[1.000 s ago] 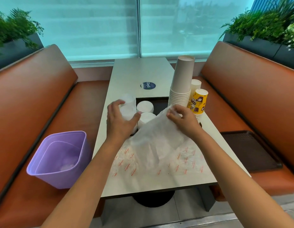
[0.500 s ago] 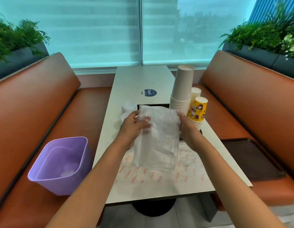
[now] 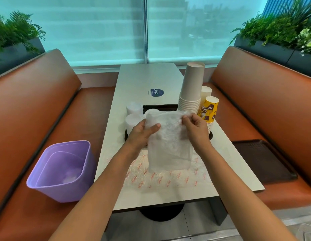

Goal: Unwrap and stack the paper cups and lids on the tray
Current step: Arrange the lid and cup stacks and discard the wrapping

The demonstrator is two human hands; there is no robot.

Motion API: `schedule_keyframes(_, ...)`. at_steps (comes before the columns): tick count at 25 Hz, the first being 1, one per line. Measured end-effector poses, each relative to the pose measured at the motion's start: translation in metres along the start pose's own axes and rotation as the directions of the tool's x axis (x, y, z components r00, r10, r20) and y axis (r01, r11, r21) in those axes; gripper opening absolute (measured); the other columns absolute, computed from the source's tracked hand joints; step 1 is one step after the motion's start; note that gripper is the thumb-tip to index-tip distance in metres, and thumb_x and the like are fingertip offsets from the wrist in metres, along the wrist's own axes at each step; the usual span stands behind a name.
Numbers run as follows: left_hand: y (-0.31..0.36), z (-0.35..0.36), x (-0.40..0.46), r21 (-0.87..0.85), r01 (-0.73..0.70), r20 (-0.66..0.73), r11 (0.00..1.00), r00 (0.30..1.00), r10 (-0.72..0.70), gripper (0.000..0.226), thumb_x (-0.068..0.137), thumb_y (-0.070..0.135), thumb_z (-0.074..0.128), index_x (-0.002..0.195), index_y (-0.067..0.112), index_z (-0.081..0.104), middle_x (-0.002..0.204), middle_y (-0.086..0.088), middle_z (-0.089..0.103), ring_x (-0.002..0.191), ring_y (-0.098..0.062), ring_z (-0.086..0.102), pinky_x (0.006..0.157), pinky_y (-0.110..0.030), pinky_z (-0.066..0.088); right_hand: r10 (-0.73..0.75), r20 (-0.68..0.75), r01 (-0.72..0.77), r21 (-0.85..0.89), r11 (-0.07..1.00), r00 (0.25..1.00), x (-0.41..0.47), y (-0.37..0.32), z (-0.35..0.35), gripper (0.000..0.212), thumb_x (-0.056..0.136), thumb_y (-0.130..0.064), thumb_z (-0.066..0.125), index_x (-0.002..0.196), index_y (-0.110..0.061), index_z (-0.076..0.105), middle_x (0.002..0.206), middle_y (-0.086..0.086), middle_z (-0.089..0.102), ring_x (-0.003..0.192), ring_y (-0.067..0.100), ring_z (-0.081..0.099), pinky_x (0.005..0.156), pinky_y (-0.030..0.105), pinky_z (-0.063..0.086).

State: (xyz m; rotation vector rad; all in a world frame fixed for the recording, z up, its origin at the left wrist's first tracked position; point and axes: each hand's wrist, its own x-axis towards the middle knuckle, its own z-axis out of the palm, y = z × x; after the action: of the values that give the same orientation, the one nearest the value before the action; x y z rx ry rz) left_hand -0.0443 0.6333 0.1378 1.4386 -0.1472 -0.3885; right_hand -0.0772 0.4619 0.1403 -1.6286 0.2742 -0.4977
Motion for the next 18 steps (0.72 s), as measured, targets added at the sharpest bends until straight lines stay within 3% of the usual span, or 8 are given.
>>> schedule_keyframes(3,-0.005,0.001,0.001,0.018,0.05,0.077,0.999,0.996,-0.052,0.019,0.089,0.013,0.061,0.108,0.016,0.065,0.1,-0.001,0.071,0.083,-0.017,0.068,0.071,-0.029,0.056,0.064,0.028,-0.066,0.1,0.993,0.998,0.007,0.004,-0.002,0.019,0.094,-0.025,0.056,0.08,-0.012,0.06,0.079,0.004,0.059,0.076,0.014,0.053,0.069,0.022,0.044)
schedule_keyframes(4,-0.006,0.002,0.002,-0.002,0.045,0.051,0.999,0.998,-0.045,0.017,0.09,0.01,0.059,0.105,0.015,0.066,0.096,0.0,0.071,0.076,-0.016,0.067,0.065,-0.028,0.056,0.123,0.122,-0.141,0.154,0.978,0.985,0.009,0.007,-0.006,0.021,0.09,-0.035,0.06,0.089,-0.014,0.062,0.092,0.004,0.064,0.088,0.017,0.058,0.08,0.03,0.047)
schedule_keyframes(6,-0.008,0.003,0.005,-0.058,0.016,-0.023,0.998,1.0,-0.018,0.018,0.092,0.006,0.056,0.107,0.01,0.065,0.09,0.002,0.069,0.065,-0.011,0.065,0.056,-0.025,0.054,0.284,0.387,-0.357,0.131,0.925,0.877,0.009,0.012,-0.016,0.039,0.079,-0.041,0.07,0.11,-0.019,0.06,0.115,0.005,0.065,0.107,0.024,0.061,0.093,0.044,0.047)
schedule_keyframes(8,-0.007,0.002,0.007,-0.113,0.011,-0.054,0.994,0.998,-0.017,0.02,0.092,0.008,0.057,0.111,0.008,0.064,0.091,0.002,0.069,0.064,-0.008,0.066,0.053,-0.024,0.053,0.368,0.511,-0.416,-0.023,0.909,0.777,0.003,0.017,-0.018,0.04,0.076,-0.021,0.074,0.113,-0.014,0.06,0.111,0.01,0.068,0.102,0.029,0.065,0.088,0.048,0.053)
schedule_keyframes(10,-0.007,-0.002,0.008,-0.162,0.064,0.011,0.985,0.998,-0.064,0.022,0.089,0.011,0.059,0.111,0.015,0.063,0.095,0.001,0.07,0.072,-0.009,0.067,0.056,-0.025,0.054,0.368,0.448,-0.396,-0.034,0.918,0.815,-0.001,0.019,-0.013,0.032,0.08,-0.001,0.068,0.111,-0.006,0.061,0.1,0.014,0.068,0.087,0.027,0.067,0.068,0.039,0.058)
schedule_keyframes(12,-0.01,-0.004,0.006,-0.166,0.139,0.115,0.976,0.986,-0.121,0.026,0.091,0.007,0.055,0.111,0.022,0.062,0.101,-0.001,0.069,0.081,-0.014,0.067,0.057,-0.028,0.055,0.369,0.354,-0.411,0.049,0.91,0.859,-0.002,0.021,-0.011,0.026,0.084,0.004,0.062,0.108,-0.005,0.062,0.093,0.012,0.067,0.076,0.023,0.066,0.055,0.031,0.058)
schedule_keyframes(15,-0.017,-0.002,0.004,-0.123,0.134,0.101,0.983,0.987,-0.122,0.029,0.095,0.002,0.048,0.116,0.019,0.06,0.101,-0.001,0.066,0.071,-0.012,0.064,0.049,-0.026,0.052,0.388,0.395,-0.49,0.202,0.848,0.833,-0.003,0.025,-0.013,0.024,0.084,0.009,0.057,0.104,-0.003,0.063,0.09,0.013,0.069,0.07,0.022,0.07,0.057,0.03,0.058)
schedule_keyframes(18,-0.02,-0.004,0.005,-0.185,0.142,0.12,0.972,0.985,-0.121,0.033,0.094,-0.004,0.044,0.11,0.019,0.062,0.097,0.004,0.068,0.07,-0.01,0.066,0.05,-0.025,0.053,0.378,0.331,-0.453,0.187,0.872,0.865,-0.008,0.024,-0.011,0.026,0.083,0.013,0.056,0.104,-0.001,0.063,0.084,0.009,0.067,0.061,0.012,0.069,0.052,0.02,0.054)
